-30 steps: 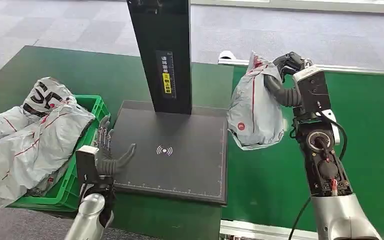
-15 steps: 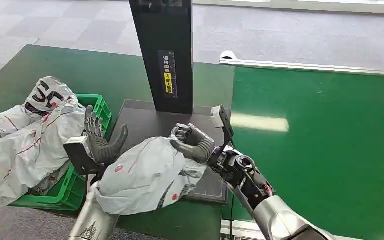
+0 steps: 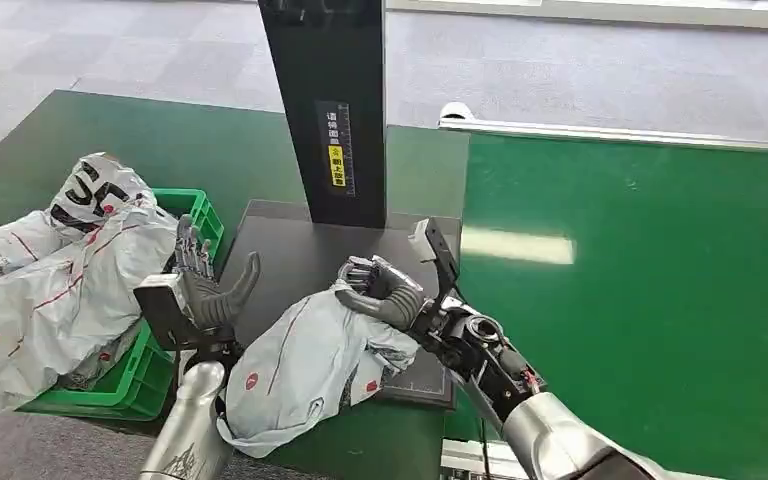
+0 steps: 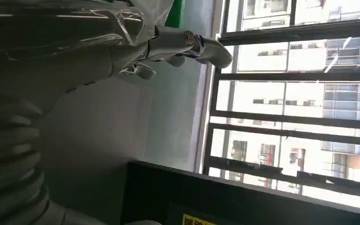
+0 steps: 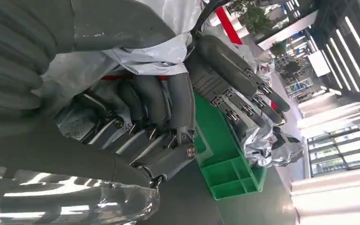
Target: Moved the parcel from conveyor to table for the left to box.
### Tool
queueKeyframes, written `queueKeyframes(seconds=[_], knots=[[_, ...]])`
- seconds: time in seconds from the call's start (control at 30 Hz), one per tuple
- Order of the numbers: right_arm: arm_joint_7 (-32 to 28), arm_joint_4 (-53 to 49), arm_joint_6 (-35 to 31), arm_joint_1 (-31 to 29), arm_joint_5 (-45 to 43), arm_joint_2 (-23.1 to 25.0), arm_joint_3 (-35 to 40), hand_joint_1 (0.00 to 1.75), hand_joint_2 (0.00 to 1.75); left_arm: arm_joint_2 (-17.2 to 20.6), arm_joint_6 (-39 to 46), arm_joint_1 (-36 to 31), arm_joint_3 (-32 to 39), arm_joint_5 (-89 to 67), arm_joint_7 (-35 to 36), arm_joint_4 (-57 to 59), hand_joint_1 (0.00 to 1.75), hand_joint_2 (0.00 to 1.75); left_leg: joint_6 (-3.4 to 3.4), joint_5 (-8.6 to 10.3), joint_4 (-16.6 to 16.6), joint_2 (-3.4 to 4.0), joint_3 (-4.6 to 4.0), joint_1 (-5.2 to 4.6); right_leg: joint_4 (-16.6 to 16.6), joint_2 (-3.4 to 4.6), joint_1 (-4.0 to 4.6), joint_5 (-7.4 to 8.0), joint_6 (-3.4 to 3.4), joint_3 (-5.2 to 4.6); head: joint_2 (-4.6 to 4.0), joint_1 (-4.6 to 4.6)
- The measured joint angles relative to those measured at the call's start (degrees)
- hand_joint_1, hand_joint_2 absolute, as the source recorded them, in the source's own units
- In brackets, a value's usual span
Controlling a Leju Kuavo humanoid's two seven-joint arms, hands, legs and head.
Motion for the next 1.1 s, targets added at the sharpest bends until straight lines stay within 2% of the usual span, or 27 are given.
queueKeyframes(seconds=[0.23,0.37,0.57,0.67,0.77,0.8,0.83,0.87,1.1], knots=[[-0.8,0.3,-2.1,0.0,0.5,0.0,0.3,1.75,1.75,0.0,0.0,0.0,0.0,0.0,0.0,0.0,0.00,1.75,0.00,0.00,0.0,0.00,0.00,0.00,0.0,0.00,-0.01,0.00,0.00,0.00,0.00,0.00],[-6.3,0.3,-14.9,-0.8,7.9,-0.4,2.2,1.75,1.75,0.0,0.8,0.1,0.0,0.5,0.0,0.0,0.00,1.75,0.00,0.00,0.0,-0.01,0.00,-0.01,0.0,0.00,-0.01,0.00,0.00,0.01,0.00,-0.02],[-9.3,0.3,-26.3,-1.2,14.2,-1.7,2.8,1.75,1.75,0.3,1.4,0.1,0.0,1.0,0.0,0.0,0.00,1.75,0.00,0.00,0.0,-0.01,0.00,-0.01,0.0,0.00,-0.01,0.01,0.00,0.00,0.00,-0.02],[-12.1,-0.5,-35.1,-1.2,18.3,-2.4,2.6,1.75,1.75,0.3,1.8,0.1,0.0,1.2,0.0,0.0,0.00,1.75,0.00,0.00,0.0,-0.01,0.00,-0.01,0.0,-0.01,-0.01,0.01,0.00,0.00,0.02,-0.02],[-12.4,-2.3,-37.3,-1.1,19.3,-3.6,1.2,1.75,1.75,0.3,1.9,0.0,0.0,1.2,0.0,0.0,0.00,1.75,0.00,0.00,0.0,0.00,0.00,-0.01,0.0,0.00,-0.01,0.01,0.00,0.00,0.00,0.00],[-12.3,-2.8,-37.4,-1.1,19.5,-4.0,0.9,0.58,1.75,0.3,2.0,-0.2,0.0,1.2,0.0,0.0,0.00,1.75,0.00,0.00,0.0,0.00,0.00,-0.01,0.0,0.00,-0.01,0.01,0.00,0.00,0.00,0.00],[-12.2,-3.4,-37.3,-1.0,19.7,-4.3,0.4,0.16,1.75,0.3,2.1,-0.4,0.0,1.2,0.0,0.1,0.00,1.75,0.00,0.00,0.0,0.00,0.00,-0.01,0.0,0.00,-0.02,0.01,0.00,0.00,0.02,0.00],[-11.9,-3.8,-36.9,-1.0,20.1,-4.5,0.0,0.00,1.75,0.3,2.2,-0.6,0.0,1.2,0.0,0.1,0.00,1.75,0.00,0.00,0.0,0.00,0.00,-0.01,0.0,0.00,-0.02,0.01,0.00,0.00,0.00,0.00],[-11.5,-4.0,-34.7,-0.7,21.4,-4.7,-2.2,0.00,1.75,0.3,2.7,-0.7,0.1,1.0,0.0,0.2,0.00,1.75,0.00,0.00,0.0,0.00,-0.01,0.00,0.0,0.00,-0.01,0.01,0.00,0.00,0.00,-0.02]])
